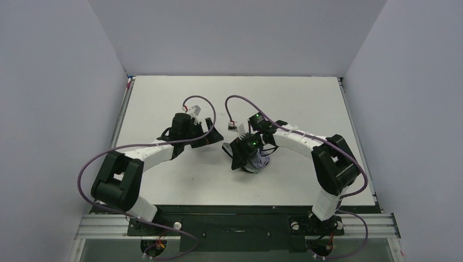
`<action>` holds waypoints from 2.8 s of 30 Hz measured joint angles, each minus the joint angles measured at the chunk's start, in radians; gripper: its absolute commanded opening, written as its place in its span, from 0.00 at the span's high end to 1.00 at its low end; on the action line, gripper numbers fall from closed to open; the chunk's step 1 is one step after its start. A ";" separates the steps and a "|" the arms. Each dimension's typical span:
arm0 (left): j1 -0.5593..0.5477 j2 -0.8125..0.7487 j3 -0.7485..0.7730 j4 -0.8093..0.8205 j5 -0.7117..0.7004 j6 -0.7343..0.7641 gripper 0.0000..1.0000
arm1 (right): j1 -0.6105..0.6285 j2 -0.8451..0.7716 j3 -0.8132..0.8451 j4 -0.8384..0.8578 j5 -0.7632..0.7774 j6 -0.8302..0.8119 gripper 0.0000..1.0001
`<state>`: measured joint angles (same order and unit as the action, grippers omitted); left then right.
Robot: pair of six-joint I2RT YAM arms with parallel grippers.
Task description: Open the umbrella
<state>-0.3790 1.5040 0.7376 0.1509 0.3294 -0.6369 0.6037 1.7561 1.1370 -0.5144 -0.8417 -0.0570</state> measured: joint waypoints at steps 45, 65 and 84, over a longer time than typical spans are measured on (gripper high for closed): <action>-0.060 0.225 0.094 -0.127 0.000 -0.027 0.80 | 0.002 -0.078 -0.066 0.094 0.569 0.111 1.00; 0.363 0.007 0.099 -0.238 0.043 0.102 0.15 | 0.076 0.106 0.019 0.420 0.396 0.481 1.00; 0.844 -0.322 0.317 -0.652 0.026 0.407 0.03 | 0.388 0.753 0.778 0.758 0.468 0.863 1.00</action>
<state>0.4652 1.1820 1.0546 -0.5014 0.3557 -0.2295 0.9920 2.5092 1.9152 0.2436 -0.3740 0.8059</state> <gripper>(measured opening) 0.969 0.131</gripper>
